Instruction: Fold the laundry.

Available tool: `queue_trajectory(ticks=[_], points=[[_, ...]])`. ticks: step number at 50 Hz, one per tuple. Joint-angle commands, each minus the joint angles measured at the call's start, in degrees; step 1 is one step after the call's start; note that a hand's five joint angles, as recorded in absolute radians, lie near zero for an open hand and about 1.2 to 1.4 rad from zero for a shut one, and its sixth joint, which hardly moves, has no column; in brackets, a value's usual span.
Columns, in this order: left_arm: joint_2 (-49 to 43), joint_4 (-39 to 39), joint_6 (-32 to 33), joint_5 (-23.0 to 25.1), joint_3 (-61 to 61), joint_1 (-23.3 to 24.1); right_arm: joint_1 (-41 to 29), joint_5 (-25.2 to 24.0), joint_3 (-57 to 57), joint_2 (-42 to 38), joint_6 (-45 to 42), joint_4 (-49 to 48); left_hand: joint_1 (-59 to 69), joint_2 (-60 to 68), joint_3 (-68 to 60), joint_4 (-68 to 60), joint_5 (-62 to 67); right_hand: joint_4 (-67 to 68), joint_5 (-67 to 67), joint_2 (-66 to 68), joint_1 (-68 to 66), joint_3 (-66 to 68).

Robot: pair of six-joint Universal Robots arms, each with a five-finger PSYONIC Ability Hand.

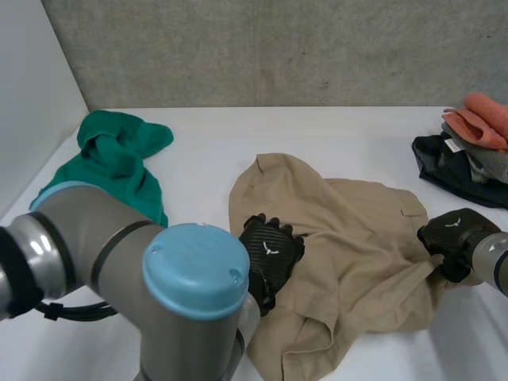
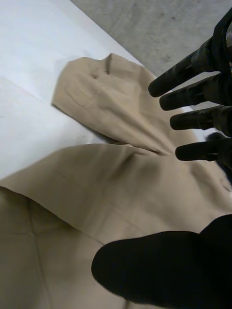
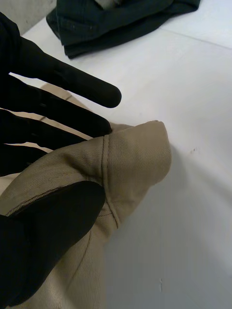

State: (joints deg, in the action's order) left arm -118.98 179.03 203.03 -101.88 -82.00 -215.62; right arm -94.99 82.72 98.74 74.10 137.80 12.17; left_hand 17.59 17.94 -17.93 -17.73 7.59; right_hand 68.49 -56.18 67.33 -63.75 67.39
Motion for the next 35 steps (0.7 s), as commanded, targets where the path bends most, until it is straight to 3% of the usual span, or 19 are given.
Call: queue_trajectory(ticks=[1, 8, 15, 19, 24, 30, 35], points=[[3.5, 0.1, -3.2, 4.6, -2.3, 3.3, 1.0, 0.1, 0.0, 0.8, 0.1, 0.0, 6.2, 5.9, -5.9, -6.1, 6.2, 11.5, -13.8, 12.7, -16.2, 12.6], [0.4, 0.4, -5.5, 7.9, -1.1, 5.9, 1.3, 0.2, -0.1, 0.8, 0.1, 0.1, 6.4, 6.1, -6.1, -6.3, 6.4, 11.5, -13.8, 12.7, -16.2, 12.6], [-7.1, 0.0, -3.9, 6.5, 4.0, 6.8, 1.3, 0.2, -0.1, 1.0, 0.4, 0.3, 13.3, 13.0, -13.0, -13.2, 13.3, 11.5, -13.8, 12.7, -16.2, 12.6], [-10.3, -0.4, -2.4, 3.6, 6.5, 6.5, 1.4, 0.2, 0.0, 1.2, 0.5, 0.3, 26.9, 26.5, -26.5, -26.7, 26.9, 11.5, -13.8, 12.7, -16.2, 12.6], [-11.9, 0.0, -1.8, -1.9, 8.0, 5.9, 1.4, 0.0, 0.0, 2.0, 0.5, 0.6, 62.3, 62.0, -62.0, -62.2, 62.3, 11.5, -13.8, 12.7, -16.2, 12.6], [-7.9, 1.7, -2.3, -9.5, 6.5, 2.8, 1.0, -0.4, 0.0, 3.8, 0.4, 3.2, 62.4, 62.1, -62.1, -62.3, 62.4, 11.5, -13.8, 12.7, -16.2, 12.6], [-3.6, 4.0, -2.4, -10.0, 4.0, -3.4, -0.3, -1.5, -0.2, 4.0, -0.7, 8.1, 62.4, 62.1, -62.1, -62.3, 62.4, 11.5, -13.8, 12.7, -16.2, 12.6]])
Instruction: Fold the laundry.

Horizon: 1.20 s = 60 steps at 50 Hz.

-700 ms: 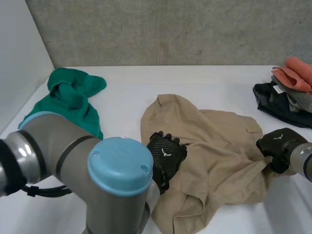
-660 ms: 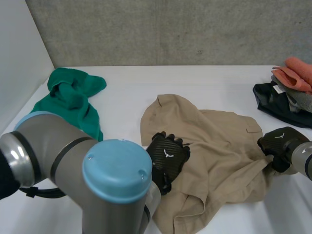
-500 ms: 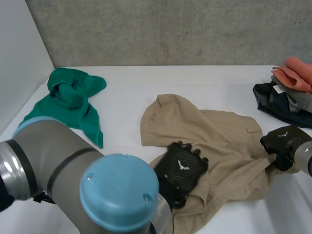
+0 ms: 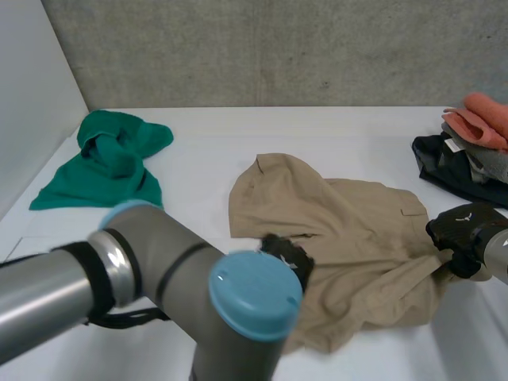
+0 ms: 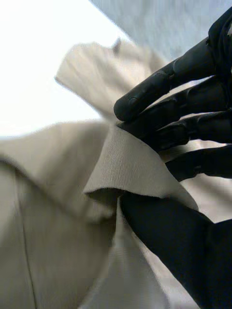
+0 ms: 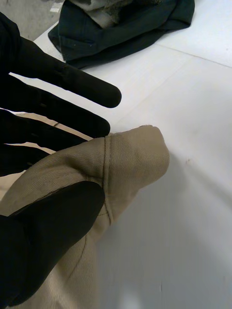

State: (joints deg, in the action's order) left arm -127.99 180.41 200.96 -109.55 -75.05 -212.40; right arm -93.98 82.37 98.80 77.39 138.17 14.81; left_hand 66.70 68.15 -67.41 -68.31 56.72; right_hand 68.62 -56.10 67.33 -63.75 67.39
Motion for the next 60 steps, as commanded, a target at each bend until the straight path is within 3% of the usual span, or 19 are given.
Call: queue_trajectory(ticks=[1, 8, 13, 16, 21, 23, 30, 36, 43, 48, 50, 51, 52, 55, 60], points=[[6.0, 2.9, -0.1, -1.1, -3.3, -9.0, -1.7, -1.7, -0.4, 0.5, -2.0, 6.8, 13.3, 11.8, -12.6, -11.7, 13.3, 11.4, -13.9, 12.7, -16.3, 12.6], [5.1, 3.5, -0.7, 7.1, -0.5, -17.3, -4.9, -3.3, -7.4, -4.9, -6.2, 5.1, 13.3, 11.8, -12.6, -11.7, 13.3, 11.4, -13.9, 12.7, -16.3, 12.6], [4.9, 6.9, -2.7, 13.3, 10.1, -21.2, -8.3, -1.0, -21.9, -7.8, 2.9, -10.2, 13.3, 11.8, -12.6, -11.7, 13.3, 11.4, -13.9, 12.7, -16.3, 12.6], [5.5, 10.7, -4.0, 11.9, 17.1, -23.1, -9.2, 0.8, -27.9, -7.6, 8.2, -20.4, 13.3, 11.8, -12.6, -11.7, 13.3, 11.4, -13.9, 12.7, -16.3, 12.6], [7.2, 19.3, -8.6, 8.6, 32.0, -27.0, -10.1, 5.2, -37.5, -7.6, 18.8, -45.6, 13.3, 11.8, -12.6, -11.7, 13.3, 11.4, -13.9, 12.7, -16.3, 12.6], [7.3, 20.2, -10.4, 8.8, 35.4, -27.8, -10.3, 6.1, -38.9, -7.6, 20.2, -48.5, 13.3, 11.8, -12.6, -11.7, 13.3, 11.4, -13.9, 12.7, -16.3, 12.6], [8.1, 16.2, -12.6, 15.0, 32.4, -28.8, -14.3, 5.3, -39.0, -8.7, 17.0, -34.9, 13.3, 11.8, -12.6, -11.7, 13.3, 11.4, -13.9, 12.7, -16.3, 12.6], [8.9, 16.0, -12.8, 16.1, 14.7, -30.0, -14.9, 4.6, -29.8, -9.9, 15.3, -25.8, 13.3, 11.8, -12.6, -11.7, 13.3, 11.4, -13.9, 12.7, -16.3, 12.6], [4.4, 17.9, -12.8, 17.2, -3.9, -29.4, -14.3, 2.3, -16.7, -16.7, 12.6, -23.8, 13.3, 11.8, -12.6, -11.7, 13.3, 11.4, -13.9, 12.7, -16.3, 12.6], [-0.2, 18.5, -11.4, 16.0, -6.3, -28.7, -13.8, 3.0, -15.1, -21.8, 9.1, -23.3, 13.3, 11.8, -12.6, -11.7, 13.3, 11.4, -13.9, 12.7, -16.3, 12.6], [-0.2, 18.0, -10.4, 15.3, -6.1, -28.5, -13.6, 3.8, -14.9, -21.8, 8.5, -22.6, 13.3, 11.8, -12.6, -11.7, 13.3, -3.2, 0.7, -1.9, -1.7, -2.0], [0.0, 17.2, -9.3, 14.7, -5.8, -28.2, -13.6, 4.7, -15.0, -21.4, 8.7, -21.9, 5.3, 3.9, -4.6, -3.7, 5.3, -18.8, 16.2, -17.5, 13.9, -17.5], [0.4, 16.6, -8.7, 14.5, -5.7, -28.0, -13.6, 5.2, -14.9, -21.1, 8.9, -21.5, -4.2, -5.7, 5.0, 5.9, -4.3, -24.2, 21.7, -23.0, 19.4, -23.0], [3.3, 14.8, -7.3, 13.3, -6.0, -27.5, -14.0, 6.7, -14.3, -18.5, 10.1, -20.1, -29.2, -30.6, 29.9, 30.8, -29.2, -30.5, 28.0, -29.2, 25.6, -29.3], [8.6, 13.5, -7.4, 13.0, -7.6, -27.5, -13.9, 6.8, -11.5, -11.8, 12.4, -19.0, -39.0, -40.4, 39.7, 40.6, -39.0, -39.8, 37.3, -38.5, 34.9, -38.5]])
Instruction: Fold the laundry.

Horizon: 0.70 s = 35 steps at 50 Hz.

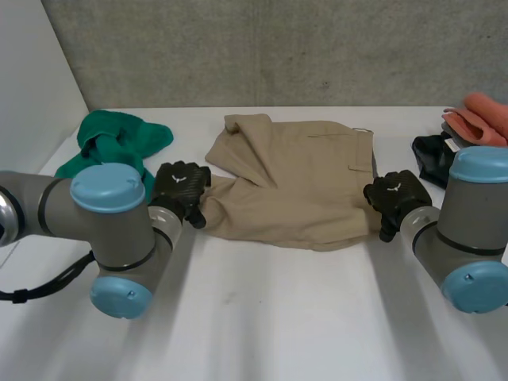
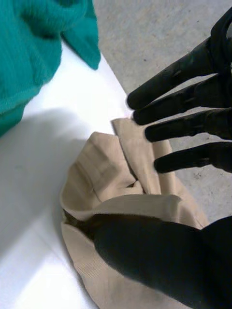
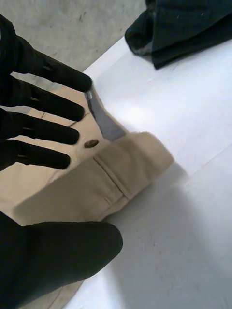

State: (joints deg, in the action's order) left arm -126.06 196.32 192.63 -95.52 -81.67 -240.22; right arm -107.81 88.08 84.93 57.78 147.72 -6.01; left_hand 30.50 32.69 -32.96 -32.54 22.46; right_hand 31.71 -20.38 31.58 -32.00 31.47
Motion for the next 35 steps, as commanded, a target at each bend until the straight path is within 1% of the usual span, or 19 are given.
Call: queue_trajectory(ticks=[1, 5, 6, 7, 10, 13, 14, 17, 18, 21, 25, 26, 30, 33, 35], points=[[7.6, -2.4, 0.9, -1.1, -1.5, 0.3, 0.1, 1.0, 3.0, 8.9, 3.3, 1.9, -3.3, -5.5, 5.8, 5.3, -5.3, -2.9, 1.5, -2.7, 3.2, -2.6], [12.2, -2.5, 1.2, -0.8, -4.9, -0.1, 0.8, 0.2, 5.6, 12.6, 4.2, 2.8, -10.7, -12.9, 13.1, 12.7, -12.6, -2.9, 1.5, -2.7, 3.2, -2.6], [14.0, -2.9, 1.7, -0.5, -6.5, 0.1, 1.0, -0.1, 6.0, 13.1, 4.0, 3.1, -16.2, -18.4, 18.7, 18.2, -18.2, -2.7, 1.4, -2.6, 3.0, -2.5], [14.8, -3.1, 2.1, -0.2, -7.3, 0.2, 1.5, -0.7, 7.0, 14.0, 3.0, 3.9, -17.9, -20.1, 20.4, 20.0, -19.9, -2.4, 1.0, -2.2, 2.7, -2.1], [17.6, -4.5, 4.1, 0.9, -10.9, 0.3, 2.7, -2.0, 8.8, 15.0, -0.5, 6.0, -18.1, -20.3, 20.6, 20.1, -20.1, -1.2, -0.1, -1.1, 1.5, -1.0], [19.1, -5.6, 5.6, 1.6, -13.5, 0.6, 3.9, -3.5, 10.2, 15.3, -2.9, 7.2, -15.1, -17.3, 17.5, 17.1, -17.1, 0.3, -1.6, 0.5, 0.0, 0.6], [19.8, -6.2, 6.5, 2.1, -15.0, 1.1, 4.5, -4.9, 11.0, 15.3, -4.2, 7.8, -9.6, -11.8, 12.0, 11.6, -11.5, 2.8, -4.2, 3.0, -2.5, 3.1], [19.9, -6.7, 7.3, 2.5, -16.6, 1.5, 5.5, -7.2, 12.1, 15.1, -5.8, 8.0, 0.2, -2.0, 2.3, 1.8, -1.8, 7.5, -8.9, 7.7, -7.3, 7.8], [19.5, -7.0, 7.6, 2.9, -17.0, 1.6, 6.1, -8.5, 12.9, 14.9, -6.5, 7.9, 4.7, 2.5, -2.3, -2.7, 2.8, 9.6, -10.9, 9.7, -9.3, 9.8], [18.3, -7.4, 7.5, 3.4, -16.9, 1.5, 7.0, -10.4, 13.9, 14.5, -6.8, 7.5, 7.8, 5.6, -5.3, -5.8, 5.8, 13.3, -14.6, 13.4, -13.0, 13.5], [15.0, -7.9, 6.9, 5.3, -15.6, 1.1, 7.8, -12.9, 14.6, 13.0, -6.5, 5.1, 1.6, -0.6, 0.9, 0.4, -0.4, 11.6, -12.9, 11.7, -11.3, 11.8], [13.3, -8.0, 6.5, 6.4, -14.5, 0.8, 8.0, -14.0, 14.7, 11.9, -6.2, 3.4, -2.8, -4.9, 5.2, 4.8, -4.7, 8.8, -10.1, 8.9, -8.5, 9.0], [8.8, -8.1, 6.1, 8.3, -10.3, 0.5, 8.1, -15.6, 14.5, 9.1, -5.4, -1.6, -8.8, -11.0, 11.3, 10.9, -10.8, 0.5, -1.8, 0.6, -0.2, 0.7], [5.1, -8.1, 5.8, 9.0, -5.7, 0.5, 8.1, -15.9, 14.0, 7.7, -5.0, -4.7, -10.0, -12.2, 12.5, 12.1, -12.0, -0.3, -1.0, -0.2, 0.6, -0.1], [3.1, -8.2, 6.1, 9.0, -3.2, 0.7, 8.1, -15.8, 13.3, 6.1, -4.5, -7.8, -10.2, -12.4, 12.7, 12.2, -12.2, -3.7, 2.4, -3.6, 4.0, -3.5]])
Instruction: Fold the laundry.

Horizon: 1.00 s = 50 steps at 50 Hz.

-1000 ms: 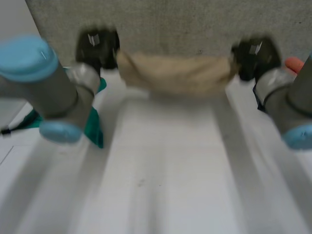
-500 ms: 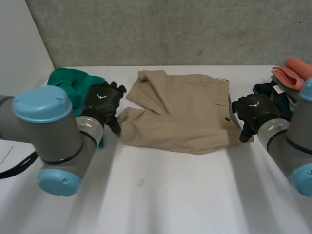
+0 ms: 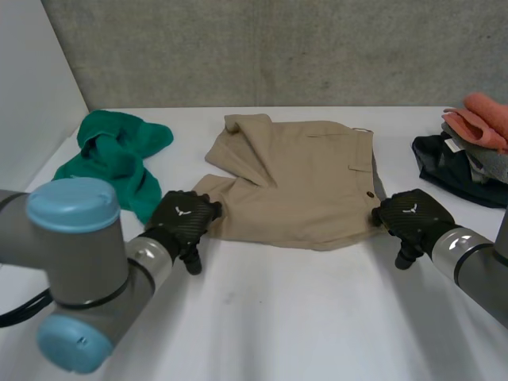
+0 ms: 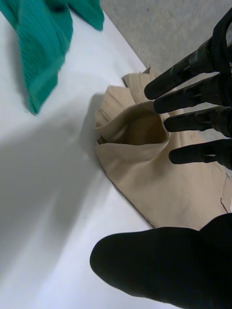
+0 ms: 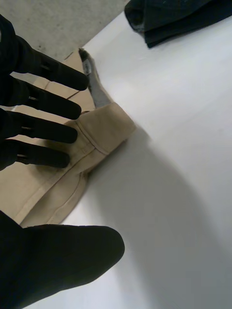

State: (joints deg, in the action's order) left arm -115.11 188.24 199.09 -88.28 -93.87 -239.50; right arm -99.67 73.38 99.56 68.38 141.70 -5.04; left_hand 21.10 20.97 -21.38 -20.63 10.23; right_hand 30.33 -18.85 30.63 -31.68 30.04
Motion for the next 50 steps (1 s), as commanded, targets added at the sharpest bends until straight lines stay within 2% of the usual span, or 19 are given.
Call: queue_trajectory(ticks=[1, 7, 17, 24, 27, 28, 30, 35, 39, 40, 43, 44, 47, 48, 50], points=[[-8.8, -0.3, -0.3, 1.7, 10.2, 0.1, -0.1, -1.1, -1.7, -5.0, 1.6, -9.7, -1.0, -0.8, 1.2, 0.5, -0.1, -2.3, 0.9, -2.6, 3.7, -2.0], [-16.8, -2.9, 1.4, 0.2, 21.3, 0.3, 0.0, -1.4, -5.3, -9.4, 2.5, -14.2, -0.5, -0.3, 0.7, 0.0, 0.4, -2.0, 0.5, -2.3, 3.3, -1.7], [-26.0, -9.6, 7.3, -1.5, 35.1, 0.5, -0.5, -1.3, -10.9, -15.5, 2.7, -14.8, 4.1, 4.2, -3.8, -4.5, 4.9, 3.6, -5.0, 3.2, -2.2, 3.8], [-29.3, -9.7, 11.1, -1.7, 39.0, 0.7, -0.6, -1.0, -14.1, -17.6, 3.0, -15.1, 19.9, 20.0, -19.6, -20.3, 20.7, 16.3, -17.8, 16.0, -15.0, 16.6], [-29.8, -8.8, 12.1, -1.7, 39.3, 0.8, -0.7, -1.0, -15.5, -18.4, 3.3, -15.0, 40.4, 40.5, -40.1, -40.8, 41.2, 29.8, -31.2, 29.4, -28.4, 30.0], [-29.7, -8.1, 12.2, -1.8, 39.1, 0.8, -0.7, -1.0, -16.1, -18.7, 3.6, -14.7, 57.1, 57.2, -56.8, -57.5, 57.9, 39.6, -41.1, 39.3, -38.3, 39.9], [-29.2, -7.1, 12.2, -2.2, 38.8, 0.9, -0.8, -0.8, -16.6, -18.7, 4.0, -14.6, 58.9, 59.0, -58.6, -59.4, 59.8, 49.6, -51.1, 49.3, -48.3, 49.9], [-24.1, -6.0, 11.2, -4.9, 35.3, 1.6, -0.6, 0.4, -17.4, -17.1, 6.7, -11.4, 58.9, 59.0, -58.6, -59.4, 59.8, 49.7, -51.1, 49.4, -48.3, 50.0], [-16.2, -6.9, 10.7, -6.4, 28.7, 1.9, 0.0, 1.8, -18.4, -11.8, 9.4, -0.7, 58.9, 59.0, -58.6, -59.4, 59.8, 49.7, -51.1, 49.4, -48.3, 50.0], [-12.4, -8.0, 10.4, -6.6, 25.3, 1.9, 0.7, 1.9, -18.9, -9.2, 9.4, 6.0, 58.9, 59.0, -58.6, -59.4, 59.8, 49.7, -51.1, 49.4, -48.3, 50.0], [-6.6, -10.5, 10.9, -6.2, 20.2, 2.0, 2.2, 1.6, -19.8, -5.6, 8.5, 17.8, 58.9, 59.0, -58.6, -59.4, 59.8, 49.7, -51.1, 49.4, -48.3, 50.0], [-3.1, -13.0, 11.6, -5.5, 17.1, 2.1, 3.2, 1.3, -20.3, -3.5, 7.2, 25.5, 58.9, 59.0, -58.6, -59.4, 59.8, 49.7, -51.1, 49.4, -48.3, 50.0], [1.7, -20.3, 14.7, -3.9, 10.9, 2.1, 4.3, 0.5, -20.5, -1.4, 3.2, 36.8, 58.9, 59.0, -58.6, -59.4, 59.8, 49.7, -51.1, 49.4, -48.3, 50.0], [2.4, -22.2, 15.6, -3.4, 9.7, 2.2, 5.1, -0.1, -20.1, -0.7, -0.6, 43.4, 58.9, 59.0, -58.6, -59.4, 59.8, 49.7, -51.1, 49.4, -48.3, 50.0], [3.1, -25.9, 17.2, -2.9, 7.6, 2.2, 5.9, -0.2, -19.7, -0.5, -5.0, 49.1, 58.9, 59.0, -58.6, -59.4, 59.8, 49.7, -51.1, 49.4, -48.3, 50.0]])
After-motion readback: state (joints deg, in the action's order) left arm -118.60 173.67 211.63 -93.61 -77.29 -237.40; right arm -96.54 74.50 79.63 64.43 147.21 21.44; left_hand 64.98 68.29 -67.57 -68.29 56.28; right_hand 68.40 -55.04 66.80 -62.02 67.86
